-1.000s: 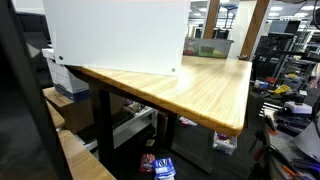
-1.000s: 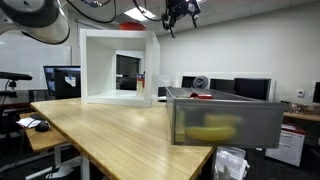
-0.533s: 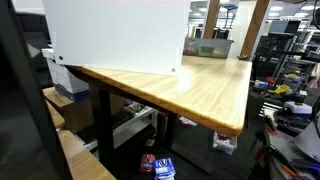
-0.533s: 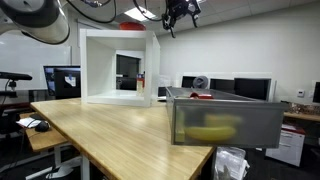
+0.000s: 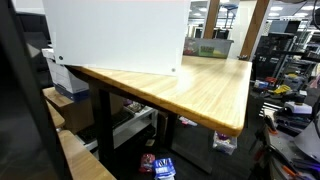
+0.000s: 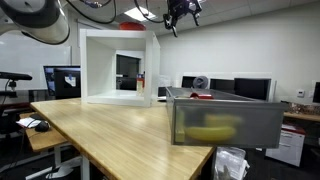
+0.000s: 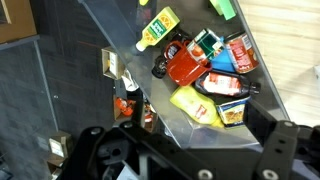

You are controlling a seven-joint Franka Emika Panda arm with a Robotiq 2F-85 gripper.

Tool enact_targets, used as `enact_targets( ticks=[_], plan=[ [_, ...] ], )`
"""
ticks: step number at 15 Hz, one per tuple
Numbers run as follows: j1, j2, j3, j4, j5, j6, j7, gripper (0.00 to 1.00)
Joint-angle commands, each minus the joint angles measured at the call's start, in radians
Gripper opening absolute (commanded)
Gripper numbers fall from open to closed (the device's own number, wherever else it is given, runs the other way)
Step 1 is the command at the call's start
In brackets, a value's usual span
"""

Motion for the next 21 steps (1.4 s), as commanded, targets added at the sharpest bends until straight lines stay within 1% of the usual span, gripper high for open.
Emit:
enact_targets(
  ticks=[1,9,21],
  plan=[
    [0.014,-0.021,-0.002,-0.021,-0.007,0.026,0.038,1.00],
    [0.028,-0.047,0.004,-0.019,0.000,0.033,0.066,1.00],
    [0.025,-0.097,-0.002,-0.023,-0.004,0.029,0.075,1.00]
  ],
)
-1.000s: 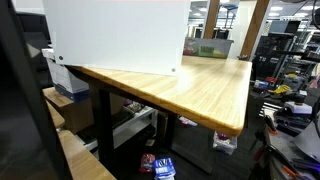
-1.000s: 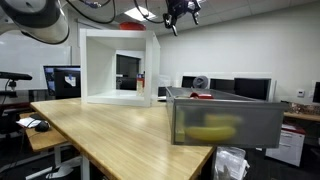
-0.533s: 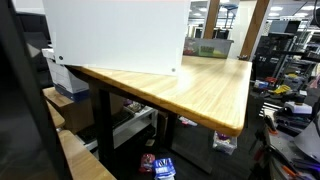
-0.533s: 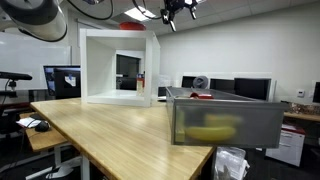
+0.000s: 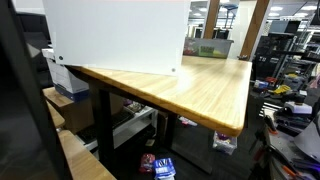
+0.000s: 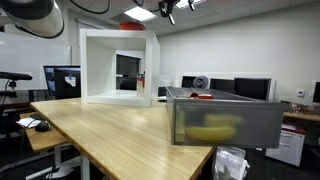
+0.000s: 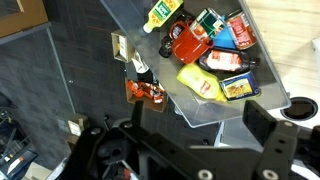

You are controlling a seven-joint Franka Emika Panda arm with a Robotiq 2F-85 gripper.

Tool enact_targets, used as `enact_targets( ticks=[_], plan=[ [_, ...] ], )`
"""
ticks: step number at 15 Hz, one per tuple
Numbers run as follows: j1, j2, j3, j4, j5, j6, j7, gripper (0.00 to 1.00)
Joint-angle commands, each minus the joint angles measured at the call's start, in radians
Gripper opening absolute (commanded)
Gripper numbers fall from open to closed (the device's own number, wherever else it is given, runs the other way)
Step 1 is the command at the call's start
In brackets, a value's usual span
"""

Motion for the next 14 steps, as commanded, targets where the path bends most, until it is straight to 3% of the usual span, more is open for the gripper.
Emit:
enact_targets(
  ticks=[1,14],
  plan=[
    [-0.002,-0.030,0.001,-0.027,0.001,0.003,0.024,1.00],
    [0.008,-0.048,0.009,-0.034,0.005,-0.017,0.018,1.00]
  ],
)
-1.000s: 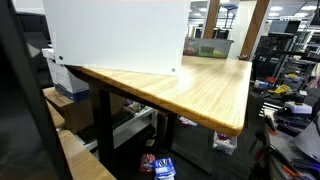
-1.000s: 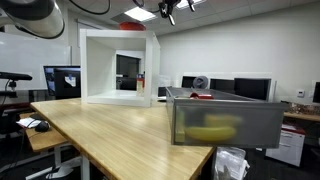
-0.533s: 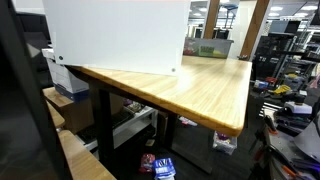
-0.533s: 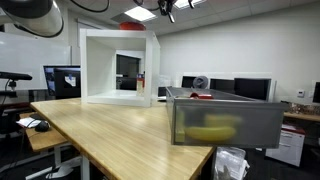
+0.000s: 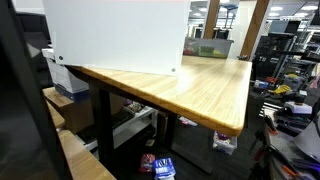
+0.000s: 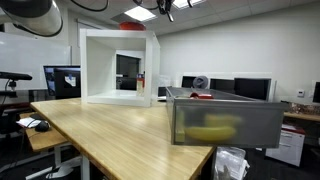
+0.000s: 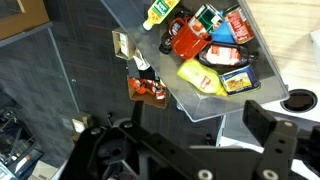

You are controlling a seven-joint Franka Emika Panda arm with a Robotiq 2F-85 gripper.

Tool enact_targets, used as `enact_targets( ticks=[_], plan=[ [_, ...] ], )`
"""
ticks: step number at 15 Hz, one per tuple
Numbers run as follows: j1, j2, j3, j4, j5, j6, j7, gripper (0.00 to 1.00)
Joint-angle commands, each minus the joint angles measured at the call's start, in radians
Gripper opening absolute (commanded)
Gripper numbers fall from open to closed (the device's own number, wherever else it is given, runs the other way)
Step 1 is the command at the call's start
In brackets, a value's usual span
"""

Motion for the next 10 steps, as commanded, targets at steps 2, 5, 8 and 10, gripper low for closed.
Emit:
enact_targets(
  ticks=[2,5,8,10],
  plan=[
    [0.004,-0.032,0.008,-0.037,0.005,-0.030,-0.015,1.00],
    [0.009,-0.036,0.006,-0.039,0.001,-0.054,-0.020,1.00],
    [0.017,-0.040,0.005,-0.041,-0.003,-0.091,-0.024,1.00],
    [0.023,-0.040,0.001,-0.041,-0.010,-0.111,-0.021,1.00]
  ],
)
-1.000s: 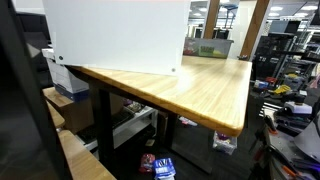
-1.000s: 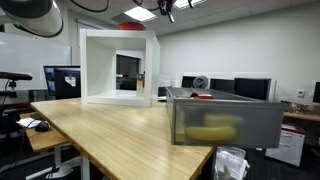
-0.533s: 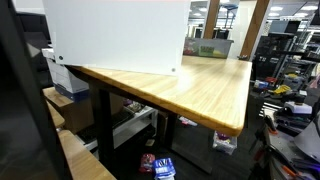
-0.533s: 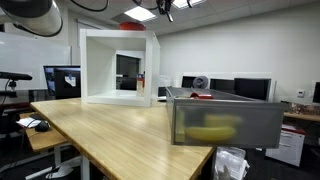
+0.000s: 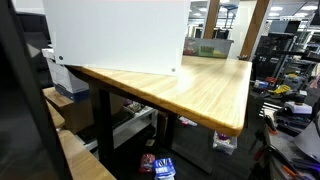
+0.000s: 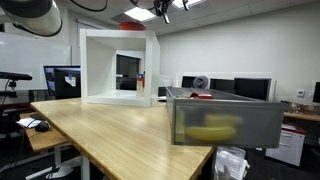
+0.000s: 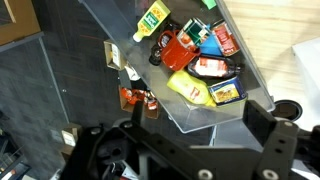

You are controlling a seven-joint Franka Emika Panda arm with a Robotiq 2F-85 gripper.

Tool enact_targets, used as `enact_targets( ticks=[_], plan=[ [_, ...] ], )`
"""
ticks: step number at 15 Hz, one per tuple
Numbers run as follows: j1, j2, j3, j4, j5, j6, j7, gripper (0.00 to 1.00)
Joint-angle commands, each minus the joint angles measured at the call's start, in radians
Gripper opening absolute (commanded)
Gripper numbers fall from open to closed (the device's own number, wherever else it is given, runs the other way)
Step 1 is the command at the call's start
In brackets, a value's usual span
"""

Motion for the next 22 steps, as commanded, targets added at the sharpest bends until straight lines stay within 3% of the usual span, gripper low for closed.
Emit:
enact_targets(
  ticks=[1,19,20,21,22],
  plan=[
    [0.015,-0.035,-0.002,-0.041,-0.015,-0.052,-0.023,1.00],
    [0.059,0.059,-0.027,-0.028,-0.085,-0.195,-0.082,1.00],
    [0.056,0.100,-0.031,0.036,-0.084,-0.225,-0.091,1.00],
    [0.066,0.055,-0.030,-0.054,-0.094,-0.190,-0.085,1.00],
    [0.069,0.059,-0.031,-0.061,-0.098,-0.190,-0.085,1.00]
  ],
)
